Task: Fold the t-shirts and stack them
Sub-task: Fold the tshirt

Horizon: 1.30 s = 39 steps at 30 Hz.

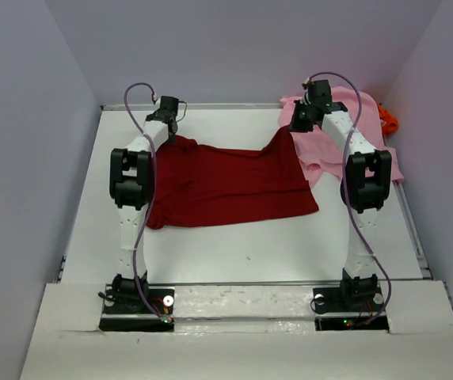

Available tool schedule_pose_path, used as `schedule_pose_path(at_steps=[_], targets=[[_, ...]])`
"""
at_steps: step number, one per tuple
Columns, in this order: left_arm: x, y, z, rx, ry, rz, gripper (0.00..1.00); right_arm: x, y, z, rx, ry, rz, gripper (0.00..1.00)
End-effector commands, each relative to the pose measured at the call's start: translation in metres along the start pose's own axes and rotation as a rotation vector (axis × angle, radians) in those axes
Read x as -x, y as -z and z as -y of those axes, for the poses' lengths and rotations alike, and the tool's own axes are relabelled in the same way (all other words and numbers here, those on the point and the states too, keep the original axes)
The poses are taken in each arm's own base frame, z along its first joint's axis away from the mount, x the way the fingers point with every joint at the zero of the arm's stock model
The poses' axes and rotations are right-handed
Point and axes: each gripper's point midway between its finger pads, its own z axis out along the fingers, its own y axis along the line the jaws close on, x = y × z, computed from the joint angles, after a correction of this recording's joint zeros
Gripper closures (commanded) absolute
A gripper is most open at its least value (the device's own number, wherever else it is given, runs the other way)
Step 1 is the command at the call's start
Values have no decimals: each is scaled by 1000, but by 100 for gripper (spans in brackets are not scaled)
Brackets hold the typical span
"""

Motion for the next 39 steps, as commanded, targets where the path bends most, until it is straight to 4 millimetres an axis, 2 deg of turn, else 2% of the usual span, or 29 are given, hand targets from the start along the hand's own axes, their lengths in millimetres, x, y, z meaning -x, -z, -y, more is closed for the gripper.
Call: schedule_pose_path(at_steps=[1, 12, 17, 23, 26, 27, 30, 34, 39], targets=[[35, 8, -31, -16, 95, 53, 44, 13, 11, -8, 36, 6, 45, 100], [45, -18, -20, -37, 95, 53, 41, 9, 11, -11, 60, 10, 36, 100], [36, -33, -9, -76, 91, 22, 40, 10, 10, -7, 44, 18, 41, 100], [22, -44, -11, -74, 87, -11, 43, 12, 14, -9, 48, 18, 48, 100], [18, -45, -13, -77, 89, -22, 67, 11, 14, -9, 47, 18, 47, 100], [19, -43, -13, -79, 86, -21, 82, 10, 13, -9, 52, 17, 41, 100], [26, -36, -16, -87, 92, -3, 100, 7, 11, -9, 53, 13, 35, 100], [34, -26, -18, -91, 96, 14, 100, 7, 11, -10, 61, 12, 33, 100], [63, 0, -27, -96, 120, 81, 100, 6, 12, -12, 71, 10, 31, 100]])
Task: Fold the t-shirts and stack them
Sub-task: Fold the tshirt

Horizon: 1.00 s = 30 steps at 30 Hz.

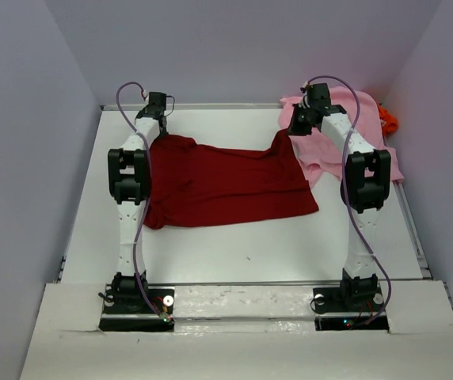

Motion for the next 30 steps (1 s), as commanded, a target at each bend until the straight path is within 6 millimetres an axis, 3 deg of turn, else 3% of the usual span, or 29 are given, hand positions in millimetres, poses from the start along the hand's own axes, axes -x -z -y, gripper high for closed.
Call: schedule_pose_path(at_steps=[1, 6, 8, 10, 12, 13, 14, 16, 17, 18, 21, 25, 26, 27, 30], targets=[[47, 46, -10, -28, 21, 88, 100, 20, 19, -12, 43, 15, 64, 100], [67, 65, -5, -76, 37, 126, 99, 22, 19, -13, 46, 16, 68, 100], [65, 66, -5, -75, 36, 124, 95, 22, 19, -13, 47, 16, 67, 100], [62, 63, -5, -73, 30, 117, 84, 21, 17, -13, 49, 14, 64, 100], [58, 61, -5, -73, 26, 108, 88, 21, 18, -13, 46, 16, 64, 100], [56, 58, -5, -72, 25, 102, 97, 21, 17, -13, 49, 17, 62, 100], [55, 58, -3, -79, 24, 98, 100, 20, 17, -13, 48, 15, 61, 100], [57, 59, -1, -83, 26, 104, 100, 20, 17, -13, 50, 15, 60, 100], [58, 60, -2, -79, 26, 107, 99, 20, 17, -13, 50, 15, 60, 100], [59, 60, -2, -77, 26, 108, 92, 20, 18, -13, 49, 17, 62, 100], [63, 63, -2, -83, 24, 117, 89, 22, 18, -13, 49, 18, 65, 100], [59, 60, 0, -91, 19, 107, 93, 21, 18, -13, 48, 17, 64, 100], [58, 59, 0, -92, 18, 103, 89, 21, 18, -13, 46, 17, 65, 100], [57, 58, -1, -88, 18, 100, 78, 20, 18, -12, 46, 18, 63, 100], [53, 57, 0, -91, 14, 92, 77, 20, 18, -12, 46, 18, 63, 100]])
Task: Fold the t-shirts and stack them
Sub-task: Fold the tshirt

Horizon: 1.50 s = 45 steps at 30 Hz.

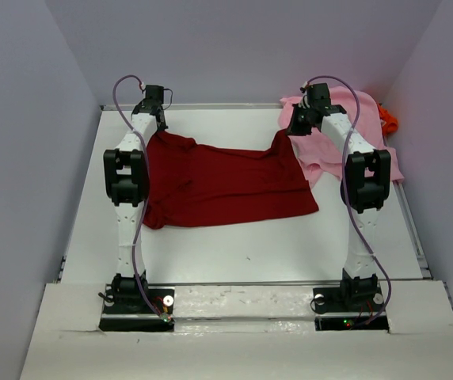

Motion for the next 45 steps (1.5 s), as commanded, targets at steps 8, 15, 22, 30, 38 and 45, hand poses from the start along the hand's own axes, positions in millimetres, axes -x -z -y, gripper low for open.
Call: schedule_pose_path(at_steps=[8, 15, 22, 30, 38, 45], targets=[[26, 24, 0, -40, -2, 50, 100, 22, 20, -10, 30, 23, 71, 100], [39, 32, -2, -35, 8, 76, 96, 22, 20, -12, 36, 20, 71, 100], [71, 57, 0, -64, 25, 144, 94, 20, 18, -11, 38, 18, 65, 100], [102, 82, -5, -54, 38, 218, 100, 20, 13, -11, 43, 15, 61, 100], [93, 59, 1, -57, 53, 206, 100, 30, 12, -6, 8, 22, 86, 100], [127, 93, -1, -92, 70, 299, 100, 57, 28, -18, 22, 42, 140, 100]])
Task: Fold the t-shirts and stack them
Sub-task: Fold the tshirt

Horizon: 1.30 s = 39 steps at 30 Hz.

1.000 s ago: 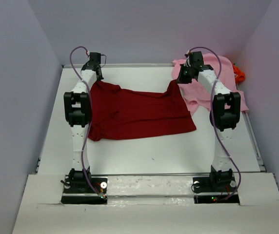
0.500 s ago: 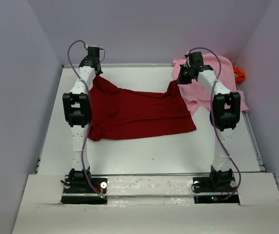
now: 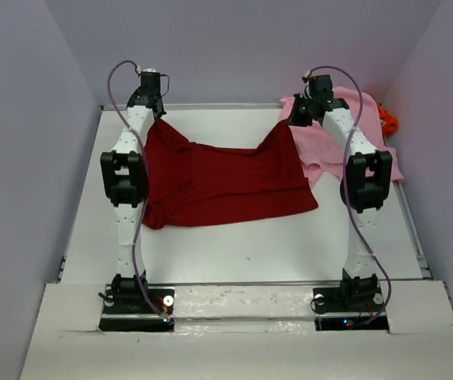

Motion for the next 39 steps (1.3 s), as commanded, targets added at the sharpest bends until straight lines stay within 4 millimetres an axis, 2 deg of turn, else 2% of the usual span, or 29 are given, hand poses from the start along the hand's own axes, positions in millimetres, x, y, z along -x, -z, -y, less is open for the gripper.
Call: schedule_pose_path(at_steps=[1, 3, 4, 7, 8, 11, 13, 14, 15, 16, 17, 18, 20, 22, 23, 26, 27, 30, 35, 39], targets=[[75, 55, 1, -63, 41, 175, 100, 33, 19, -10, 17, 30, 83, 100], [74, 69, 3, -104, 50, 170, 100, 32, 23, -9, 8, 34, 82, 100], [82, 82, 2, -119, 58, 189, 100, 32, 26, -9, 4, 36, 85, 100], [78, 94, 7, -171, 65, 179, 100, 32, 34, -10, 1, 36, 89, 100], [88, 108, 5, -180, 78, 208, 100, 34, 40, -12, 3, 38, 98, 100], [84, 123, 0, -187, 92, 201, 100, 24, 45, -9, -14, 23, 83, 100], [96, 149, -8, -187, 105, 256, 100, 23, 49, -8, -21, 20, 95, 100], [95, 155, -11, -181, 106, 268, 100, 21, 51, -7, -25, 18, 96, 100], [78, 153, -15, -170, 101, 241, 100, 20, 54, -7, -26, 17, 103, 100], [76, 159, -16, -172, 107, 250, 100, 24, 64, -9, -26, 18, 123, 100], [89, 183, -19, -188, 121, 310, 100, 18, 63, -7, -31, 9, 121, 100], [80, 185, -22, -184, 124, 298, 100, 17, 66, -7, -34, 8, 123, 100], [78, 201, -25, -195, 131, 301, 100, 17, 73, -8, -33, 0, 130, 100], [60, 198, -27, -190, 125, 268, 100, 14, 76, -10, -28, -16, 126, 100], [64, 209, -28, -196, 140, 299, 100, 11, 79, -10, -25, -22, 123, 100], [40, 208, -25, -208, 136, 238, 100, 1, 82, -12, -33, -32, 108, 100], [24, 202, -22, -216, 127, 202, 100, -8, 79, -9, -39, -38, 88, 100], [0, 198, -13, -231, 107, 157, 100, -24, 77, -7, -47, -41, 56, 100], [-23, 202, 9, -293, 87, 111, 100, -44, 76, -7, -45, -48, 19, 100], [-36, 207, 15, -309, 84, 93, 100, -60, 76, 1, -68, -52, -5, 100]])
